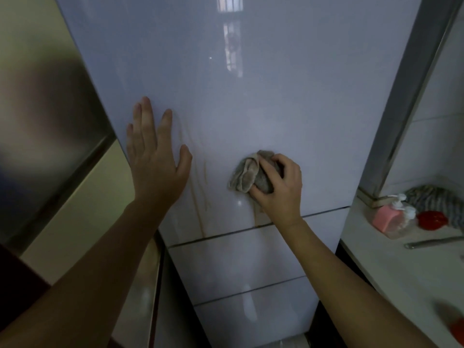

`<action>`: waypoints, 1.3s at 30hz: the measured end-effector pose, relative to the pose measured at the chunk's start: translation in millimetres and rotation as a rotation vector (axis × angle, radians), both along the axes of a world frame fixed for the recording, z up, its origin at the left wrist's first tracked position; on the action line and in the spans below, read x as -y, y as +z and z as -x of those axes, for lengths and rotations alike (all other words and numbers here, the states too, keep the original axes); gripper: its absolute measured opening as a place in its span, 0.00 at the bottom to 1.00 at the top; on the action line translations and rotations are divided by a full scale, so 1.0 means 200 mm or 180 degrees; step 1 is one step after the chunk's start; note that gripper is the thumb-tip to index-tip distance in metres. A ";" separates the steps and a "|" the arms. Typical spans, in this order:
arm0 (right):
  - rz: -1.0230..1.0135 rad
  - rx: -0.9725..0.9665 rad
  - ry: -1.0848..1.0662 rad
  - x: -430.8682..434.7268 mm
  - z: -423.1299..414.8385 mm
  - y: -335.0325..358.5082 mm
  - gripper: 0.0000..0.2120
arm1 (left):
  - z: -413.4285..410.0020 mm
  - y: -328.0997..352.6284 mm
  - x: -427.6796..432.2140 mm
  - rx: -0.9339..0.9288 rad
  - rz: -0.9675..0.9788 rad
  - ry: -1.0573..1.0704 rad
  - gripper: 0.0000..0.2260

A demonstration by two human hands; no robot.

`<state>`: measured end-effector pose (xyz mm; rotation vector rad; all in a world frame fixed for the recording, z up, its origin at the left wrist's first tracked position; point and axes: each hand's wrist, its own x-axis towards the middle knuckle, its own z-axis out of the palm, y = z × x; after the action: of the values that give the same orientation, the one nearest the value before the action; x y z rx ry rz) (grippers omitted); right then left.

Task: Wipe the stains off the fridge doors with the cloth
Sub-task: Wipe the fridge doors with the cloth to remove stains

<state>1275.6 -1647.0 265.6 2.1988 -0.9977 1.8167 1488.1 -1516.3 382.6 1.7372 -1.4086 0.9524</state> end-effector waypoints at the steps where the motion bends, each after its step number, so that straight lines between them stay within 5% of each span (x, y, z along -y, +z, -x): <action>1: 0.0124 -0.0165 0.0023 0.01 0.02 -0.01 0.26 | 0.00 0.00 0.00 -0.0013 -0.0014 -0.0009 0.28; 9: 0.1407 -0.2167 0.0429 0.20 0.28 0.02 0.24 | -0.01 0.00 -0.01 0.0051 -0.0022 -0.0009 0.28; 19: 0.1521 -0.3294 0.0972 0.30 0.41 0.09 0.31 | -0.01 0.01 -0.02 0.0061 -0.0115 0.0043 0.29; 30: 0.1797 -0.3072 0.0918 0.30 0.38 0.07 0.17 | -0.02 0.01 -0.01 0.0116 -0.0144 0.0081 0.30; 39: 0.1004 -0.2008 0.0517 0.24 0.37 -0.11 0.25 | -0.01 0.01 -0.02 0.0105 -0.0143 0.0112 0.30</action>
<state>1202.0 -1694.1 243.7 2.4352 -0.3851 1.0849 1490.5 -1513.2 383.6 1.7921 -1.4348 0.9792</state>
